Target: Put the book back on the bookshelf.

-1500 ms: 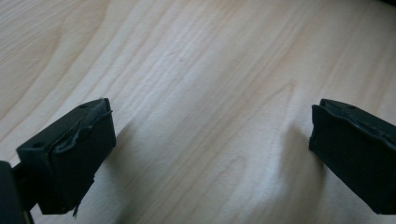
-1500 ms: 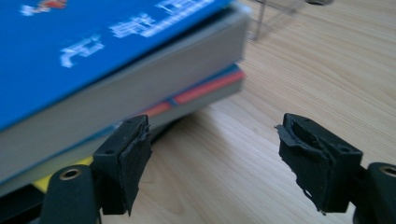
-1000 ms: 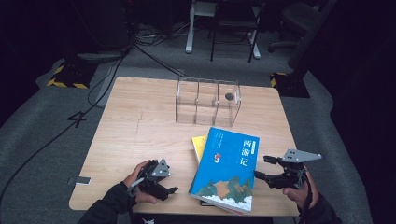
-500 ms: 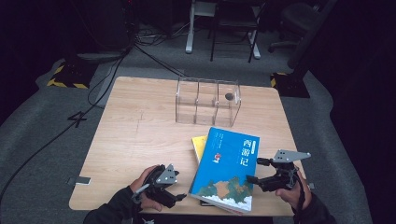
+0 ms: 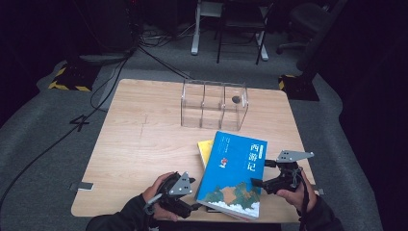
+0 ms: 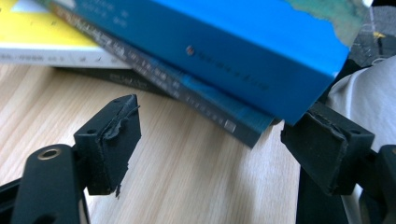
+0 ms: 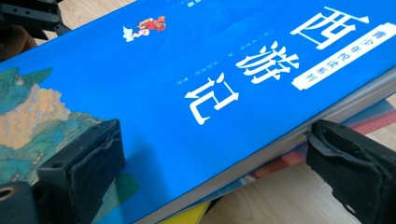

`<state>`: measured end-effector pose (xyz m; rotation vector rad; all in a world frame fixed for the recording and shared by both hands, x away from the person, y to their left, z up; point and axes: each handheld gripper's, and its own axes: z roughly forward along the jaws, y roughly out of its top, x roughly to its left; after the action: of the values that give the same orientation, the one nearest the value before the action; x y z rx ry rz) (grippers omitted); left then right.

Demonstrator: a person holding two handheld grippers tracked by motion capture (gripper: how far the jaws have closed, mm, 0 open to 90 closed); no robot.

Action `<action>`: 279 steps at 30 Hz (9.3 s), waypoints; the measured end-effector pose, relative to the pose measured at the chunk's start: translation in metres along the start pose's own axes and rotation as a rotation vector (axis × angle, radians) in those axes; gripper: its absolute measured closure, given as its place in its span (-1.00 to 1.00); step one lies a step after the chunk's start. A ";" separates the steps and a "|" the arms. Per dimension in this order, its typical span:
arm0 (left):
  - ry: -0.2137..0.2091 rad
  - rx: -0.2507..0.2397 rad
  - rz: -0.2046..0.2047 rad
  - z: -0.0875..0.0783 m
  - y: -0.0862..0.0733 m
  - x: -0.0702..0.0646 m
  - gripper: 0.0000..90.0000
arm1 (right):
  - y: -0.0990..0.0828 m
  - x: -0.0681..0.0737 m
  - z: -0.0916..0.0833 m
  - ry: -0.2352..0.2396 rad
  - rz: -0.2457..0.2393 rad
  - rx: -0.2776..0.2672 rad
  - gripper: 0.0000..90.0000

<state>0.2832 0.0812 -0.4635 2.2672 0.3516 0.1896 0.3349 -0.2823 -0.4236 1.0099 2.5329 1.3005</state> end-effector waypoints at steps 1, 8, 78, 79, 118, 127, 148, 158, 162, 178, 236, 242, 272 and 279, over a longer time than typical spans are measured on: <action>0.002 0.001 0.011 0.000 0.001 -0.001 -0.57 | 0.001 0.000 0.000 -0.004 -0.004 0.000 -0.90; -0.013 -0.008 0.020 0.000 0.003 0.000 -0.56 | 0.006 -0.005 0.005 -0.027 0.002 -0.019 -0.86; 0.186 0.003 -0.076 0.019 0.023 0.092 -0.49 | 0.019 -0.005 0.013 0.082 -0.080 0.076 -0.89; 0.190 0.006 -0.080 0.021 0.024 0.095 -0.48 | 0.019 -0.004 0.012 0.081 -0.088 0.073 -0.87; 0.226 -0.082 -0.166 0.031 0.024 0.129 -0.45 | 0.055 -0.029 0.038 0.172 -0.134 -0.129 0.53; 0.247 -0.102 -0.178 0.033 0.030 0.133 -0.40 | 0.058 -0.015 0.031 0.138 -0.179 -0.197 0.60; 0.115 -0.334 -0.196 0.003 0.045 0.160 0.83 | 0.087 0.013 0.016 0.131 -0.344 -0.246 0.66; 0.129 -0.391 -0.164 -0.025 0.080 0.172 1.00 | 0.105 0.011 0.003 0.072 -0.412 -0.322 0.71; 0.147 -0.404 -0.136 -0.039 0.093 0.178 1.00 | 0.113 0.010 0.001 0.049 -0.453 -0.359 0.73; 0.128 -0.479 0.002 -0.062 0.130 0.138 1.00 | 0.102 0.025 -0.019 0.046 -0.539 -0.376 0.55; 0.002 -0.259 -0.074 -0.017 0.039 0.036 -0.33 | 0.055 0.063 -0.045 0.007 -0.599 -0.500 0.76; -0.003 -0.264 -0.069 0.000 0.044 0.034 -0.40 | 0.051 0.065 -0.047 0.012 -0.598 -0.505 0.76; 0.006 -0.437 0.051 -0.028 0.104 0.038 0.06 | 0.021 0.052 -0.063 -0.076 -0.527 -0.498 0.54; 0.027 -0.422 0.102 -0.031 0.105 0.029 0.24 | 0.020 0.037 -0.062 -0.196 -0.401 -0.515 -0.07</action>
<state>0.3229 0.0462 -0.3635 1.8665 0.1881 0.3167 0.2924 -0.2937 -0.3634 0.4659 1.9590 1.5148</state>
